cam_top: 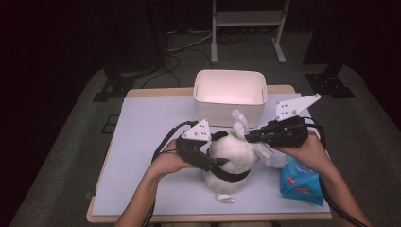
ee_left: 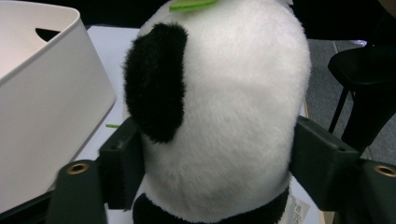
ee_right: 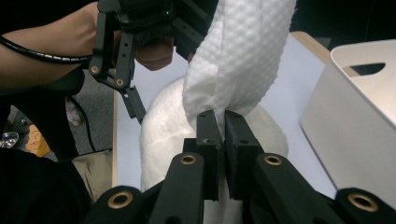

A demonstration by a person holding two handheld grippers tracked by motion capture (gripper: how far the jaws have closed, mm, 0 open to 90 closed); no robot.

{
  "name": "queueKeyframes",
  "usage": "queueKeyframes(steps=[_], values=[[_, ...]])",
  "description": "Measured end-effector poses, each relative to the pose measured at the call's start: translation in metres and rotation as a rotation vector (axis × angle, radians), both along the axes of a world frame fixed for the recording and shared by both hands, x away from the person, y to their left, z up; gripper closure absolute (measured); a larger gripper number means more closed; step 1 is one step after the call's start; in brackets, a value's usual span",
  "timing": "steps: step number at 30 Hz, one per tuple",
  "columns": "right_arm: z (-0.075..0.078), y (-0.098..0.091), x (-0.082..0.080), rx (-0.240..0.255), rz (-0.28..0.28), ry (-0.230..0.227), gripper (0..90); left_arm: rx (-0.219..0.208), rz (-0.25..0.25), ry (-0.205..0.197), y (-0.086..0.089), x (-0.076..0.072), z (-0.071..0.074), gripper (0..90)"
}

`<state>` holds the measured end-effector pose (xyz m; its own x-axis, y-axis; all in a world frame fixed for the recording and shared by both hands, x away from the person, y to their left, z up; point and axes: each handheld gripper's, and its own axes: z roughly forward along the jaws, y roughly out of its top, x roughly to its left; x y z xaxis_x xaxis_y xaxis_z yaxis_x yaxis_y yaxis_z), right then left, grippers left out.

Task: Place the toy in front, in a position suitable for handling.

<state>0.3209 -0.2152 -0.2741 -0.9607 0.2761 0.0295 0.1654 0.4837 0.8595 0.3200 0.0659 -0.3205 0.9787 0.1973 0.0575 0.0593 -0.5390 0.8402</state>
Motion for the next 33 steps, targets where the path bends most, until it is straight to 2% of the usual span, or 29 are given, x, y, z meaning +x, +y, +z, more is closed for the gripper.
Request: queueKeyframes(steps=[3, 7, 12, 15, 16, 18, 20, 22, 25, 30, 33], values=[[-0.004, -0.003, 0.000, -0.008, 0.005, 0.012, 84.6, -0.010, -0.002, 0.014, -0.001, 0.000, -0.002, 18.3], [-0.006, -0.007, -0.001, -0.014, 0.005, 0.025, 84.7, -0.015, 0.011, 0.054, 0.000, 0.002, -0.007, 11.1], [-0.010, -0.014, -0.002, -0.012, 0.006, 0.037, 84.7, -0.005, -0.007, 0.100, -0.003, 0.005, -0.019, 9.4], [-0.013, -0.018, -0.003, -0.011, 0.001, 0.044, 84.7, -0.020, -0.015, 0.121, -0.006, 0.007, -0.026, 9.0], [-0.013, -0.019, -0.003, -0.013, -0.001, 0.044, 84.7, -0.037, -0.027, 0.121, -0.006, 0.008, -0.028, 10.5], [-0.013, -0.021, -0.003, -0.013, -0.005, 0.047, 84.7, -0.067, -0.036, 0.102, -0.004, 0.008, -0.028, 21.2], [-0.013, -0.022, -0.004, -0.003, -0.011, 0.046, 84.7, -0.080, -0.033, 0.092, -0.004, 0.008, -0.027, 27.6], [-0.013, -0.022, -0.003, 0.013, -0.009, 0.045, 84.7, -0.074, -0.037, 0.073, -0.003, 0.007, -0.023, 31.0], [-0.012, -0.021, -0.002, 0.036, -0.005, 0.043, 84.7, -0.040, -0.037, 0.045, -0.001, 0.006, -0.015, 32.7], [-0.014, -0.018, -0.001, 0.063, -0.016, 0.033, 84.7, -0.035, -0.017, 0.014, 0.008, 0.005, -0.004, 33.2], [-0.020, -0.016, 0.001, 0.050, -0.011, 0.052, 84.6, 0.007, -0.017, 0.002, 0.010, 0.004, -0.002, 33.1]])
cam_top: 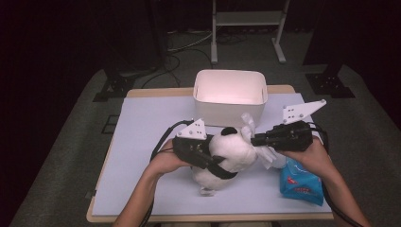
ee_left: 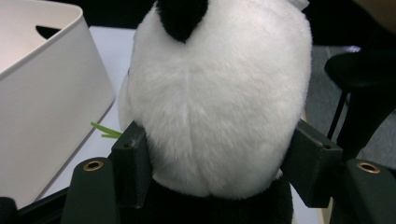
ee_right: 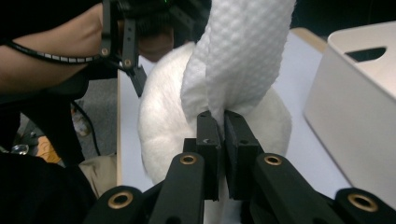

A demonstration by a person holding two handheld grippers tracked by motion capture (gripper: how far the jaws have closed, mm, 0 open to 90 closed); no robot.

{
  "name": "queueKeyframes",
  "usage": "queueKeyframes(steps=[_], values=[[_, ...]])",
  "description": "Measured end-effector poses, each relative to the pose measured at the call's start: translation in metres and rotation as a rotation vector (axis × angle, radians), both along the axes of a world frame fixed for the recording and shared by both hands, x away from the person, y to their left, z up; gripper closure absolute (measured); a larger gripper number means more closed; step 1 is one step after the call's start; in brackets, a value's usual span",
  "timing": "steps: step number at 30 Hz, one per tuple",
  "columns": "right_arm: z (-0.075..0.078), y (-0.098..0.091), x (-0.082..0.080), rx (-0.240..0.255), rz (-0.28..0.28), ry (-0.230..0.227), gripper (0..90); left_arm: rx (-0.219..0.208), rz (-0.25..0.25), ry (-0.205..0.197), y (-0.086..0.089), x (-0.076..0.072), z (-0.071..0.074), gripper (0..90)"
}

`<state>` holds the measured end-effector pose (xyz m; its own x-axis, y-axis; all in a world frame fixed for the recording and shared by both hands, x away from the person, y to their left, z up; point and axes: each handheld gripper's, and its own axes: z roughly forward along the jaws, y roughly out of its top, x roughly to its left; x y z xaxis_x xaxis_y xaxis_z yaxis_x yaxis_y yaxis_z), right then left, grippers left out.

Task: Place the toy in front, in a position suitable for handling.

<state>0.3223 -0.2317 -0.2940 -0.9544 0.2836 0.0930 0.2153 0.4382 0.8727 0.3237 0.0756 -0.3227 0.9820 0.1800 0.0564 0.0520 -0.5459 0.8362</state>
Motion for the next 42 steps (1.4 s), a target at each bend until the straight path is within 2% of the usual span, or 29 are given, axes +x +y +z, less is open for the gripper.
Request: queueKeyframes(steps=[3, 7, 9, 13, 16, 23, 28, 38, 42], values=[[0.000, -0.001, 0.000, -0.007, 0.001, 0.005, 84.6, 0.007, -0.004, 0.006, -0.002, -0.001, -0.002, 33.1], [0.010, 0.000, -0.002, -0.010, -0.001, -0.016, 84.6, 0.011, -0.015, -0.004, -0.010, -0.003, -0.002, 33.1], [0.016, 0.003, -0.003, -0.009, 0.007, -0.024, 84.7, 0.017, -0.023, -0.008, -0.014, -0.004, -0.002, 33.0], [0.022, 0.015, -0.003, -0.040, 0.022, -0.043, 84.6, 0.028, -0.029, -0.008, -0.021, -0.003, -0.002, 33.0], [0.021, 0.019, -0.003, -0.071, 0.024, -0.057, 84.7, 0.032, -0.028, -0.004, -0.021, -0.002, -0.003, 33.0], [0.016, 0.002, -0.005, -0.066, 0.003, -0.030, 84.6, 0.026, -0.036, -0.004, -0.028, -0.004, -0.005, 33.0], [0.011, -0.008, -0.006, -0.066, -0.019, -0.021, 84.7, 0.037, -0.042, -0.006, -0.031, -0.004, -0.004, 33.0], [0.015, 0.003, -0.007, -0.063, 0.004, -0.047, 84.7, 0.036, -0.042, 0.002, -0.033, -0.003, -0.005, 32.0], [0.012, 0.005, -0.008, -0.108, 0.010, -0.042, 84.8, 0.049, -0.038, 0.016, -0.035, -0.003, -0.007, 25.9]])
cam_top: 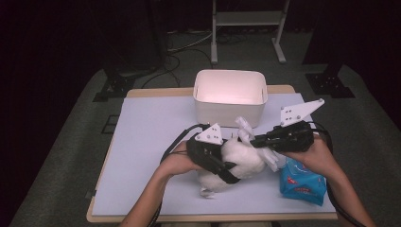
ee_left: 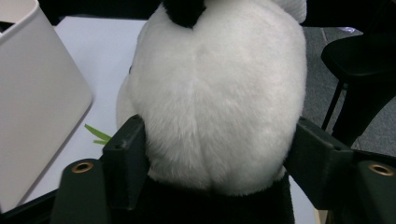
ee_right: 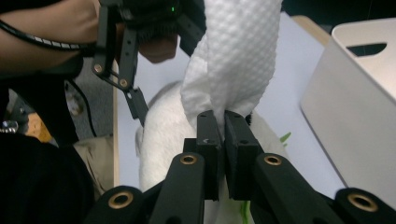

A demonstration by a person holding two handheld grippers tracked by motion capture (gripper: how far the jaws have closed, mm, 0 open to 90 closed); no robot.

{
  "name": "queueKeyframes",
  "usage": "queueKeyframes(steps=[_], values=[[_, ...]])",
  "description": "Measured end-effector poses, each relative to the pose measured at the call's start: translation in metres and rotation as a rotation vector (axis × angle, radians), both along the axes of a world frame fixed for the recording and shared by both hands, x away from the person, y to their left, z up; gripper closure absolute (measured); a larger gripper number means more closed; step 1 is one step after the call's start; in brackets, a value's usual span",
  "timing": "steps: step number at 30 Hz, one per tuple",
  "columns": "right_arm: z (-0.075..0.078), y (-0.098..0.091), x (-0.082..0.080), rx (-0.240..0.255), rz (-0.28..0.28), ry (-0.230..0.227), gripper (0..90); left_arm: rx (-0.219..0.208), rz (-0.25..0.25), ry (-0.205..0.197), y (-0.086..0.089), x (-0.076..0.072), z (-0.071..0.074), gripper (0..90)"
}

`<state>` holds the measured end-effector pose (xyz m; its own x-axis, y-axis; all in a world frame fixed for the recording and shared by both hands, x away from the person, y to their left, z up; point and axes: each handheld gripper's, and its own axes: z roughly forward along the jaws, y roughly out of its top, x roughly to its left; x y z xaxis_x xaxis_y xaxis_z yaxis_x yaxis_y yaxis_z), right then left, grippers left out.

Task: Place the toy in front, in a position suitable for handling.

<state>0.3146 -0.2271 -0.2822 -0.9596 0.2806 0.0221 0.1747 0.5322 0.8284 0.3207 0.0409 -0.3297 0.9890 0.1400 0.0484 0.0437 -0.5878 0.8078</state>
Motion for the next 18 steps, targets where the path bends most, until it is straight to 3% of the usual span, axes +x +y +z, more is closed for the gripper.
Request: queueKeyframes(steps=[4, 18], values=[[-0.002, -0.002, -0.001, -0.015, 0.001, 0.002, 84.8, 0.001, 0.003, 0.014, -0.001, 0.000, -0.002, 20.3], [-0.011, -0.014, 0.001, 0.001, -0.022, 0.037, 84.8, 0.011, 0.035, 0.018, 0.014, 0.001, -0.006, 18.8]])
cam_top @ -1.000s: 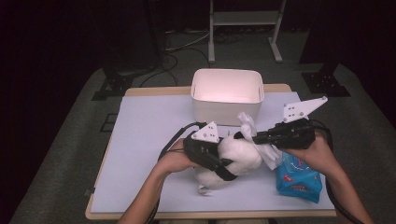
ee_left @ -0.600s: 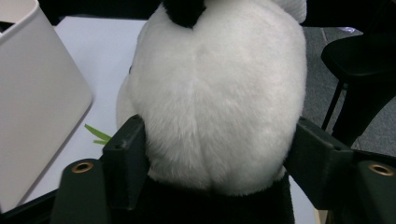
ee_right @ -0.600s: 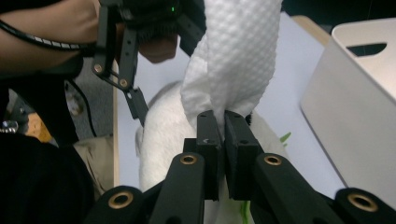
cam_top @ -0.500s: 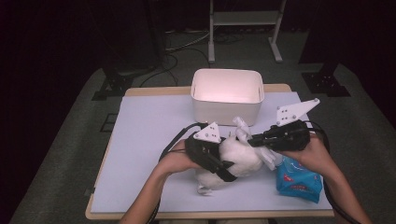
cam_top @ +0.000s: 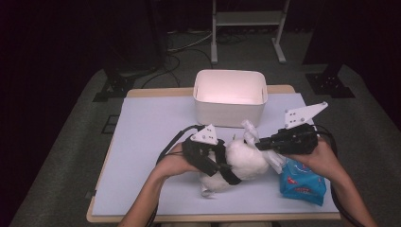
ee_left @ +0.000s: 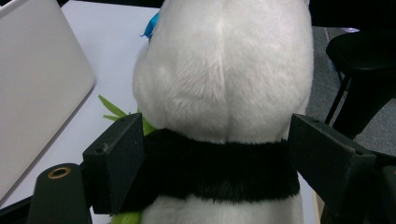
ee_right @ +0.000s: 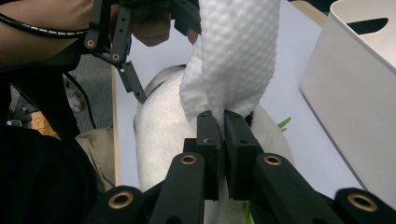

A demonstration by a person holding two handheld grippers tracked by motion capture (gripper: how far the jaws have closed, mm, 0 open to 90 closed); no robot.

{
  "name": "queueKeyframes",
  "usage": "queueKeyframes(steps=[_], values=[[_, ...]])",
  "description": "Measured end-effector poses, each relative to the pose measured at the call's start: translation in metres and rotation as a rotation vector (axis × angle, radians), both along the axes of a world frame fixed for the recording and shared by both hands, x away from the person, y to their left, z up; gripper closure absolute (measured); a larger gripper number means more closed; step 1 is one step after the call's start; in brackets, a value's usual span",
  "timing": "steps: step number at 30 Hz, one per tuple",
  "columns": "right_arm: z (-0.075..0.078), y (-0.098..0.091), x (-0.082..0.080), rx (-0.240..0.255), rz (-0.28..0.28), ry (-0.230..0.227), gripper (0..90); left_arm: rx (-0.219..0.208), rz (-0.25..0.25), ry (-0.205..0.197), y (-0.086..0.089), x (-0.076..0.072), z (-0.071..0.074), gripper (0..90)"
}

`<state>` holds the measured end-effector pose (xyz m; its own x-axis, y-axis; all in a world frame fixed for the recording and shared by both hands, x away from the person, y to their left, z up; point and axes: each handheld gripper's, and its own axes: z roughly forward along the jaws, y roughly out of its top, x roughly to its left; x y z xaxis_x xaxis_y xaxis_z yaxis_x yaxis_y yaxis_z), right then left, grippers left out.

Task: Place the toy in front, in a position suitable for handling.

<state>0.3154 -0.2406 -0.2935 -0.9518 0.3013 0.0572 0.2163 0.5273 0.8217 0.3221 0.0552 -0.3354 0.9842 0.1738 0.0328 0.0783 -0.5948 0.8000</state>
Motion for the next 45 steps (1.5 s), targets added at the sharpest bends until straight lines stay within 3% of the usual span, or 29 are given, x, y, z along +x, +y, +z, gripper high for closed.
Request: queueKeyframes(steps=[7, 10, 14, 19, 28, 34, 37, 41, 45], values=[[-0.004, -0.004, 0.002, 0.006, -0.011, 0.013, 84.8, -0.001, 0.016, 0.009, 0.011, -0.002, -0.005, 18.0], [-0.006, -0.006, 0.003, 0.008, -0.017, 0.021, 84.8, 0.022, 0.022, 0.015, 0.014, -0.002, -0.009, 17.7], [-0.008, -0.009, 0.004, 0.008, -0.023, 0.024, 84.8, 0.004, 0.018, 0.027, 0.019, -0.003, -0.011, 17.6], [-0.008, -0.010, 0.004, 0.000, -0.029, 0.026, 84.9, 0.037, 0.030, 0.036, 0.023, -0.003, -0.015, 16.2], [-0.010, -0.010, 0.005, 0.002, -0.031, 0.035, 84.8, 0.034, 0.024, 0.048, 0.023, -0.003, -0.024, 14.8], [-0.012, -0.012, 0.006, 0.000, -0.034, 0.043, 84.9, -0.010, 0.013, 0.005, 0.026, -0.004, -0.027, 45.7], [-0.013, -0.015, 0.006, 0.012, -0.040, 0.042, 84.8, 0.005, 0.013, -0.015, 0.024, -0.005, -0.023, 49.7], [-0.016, -0.019, 0.007, 0.074, -0.017, 0.065, 84.8, 0.029, 0.022, -0.035, 0.025, -0.005, -0.015, 51.2], [-0.021, -0.021, 0.008, 0.087, -0.025, 0.074, 84.8, 0.042, 0.025, -0.051, 0.027, -0.004, -0.007, 52.1]])
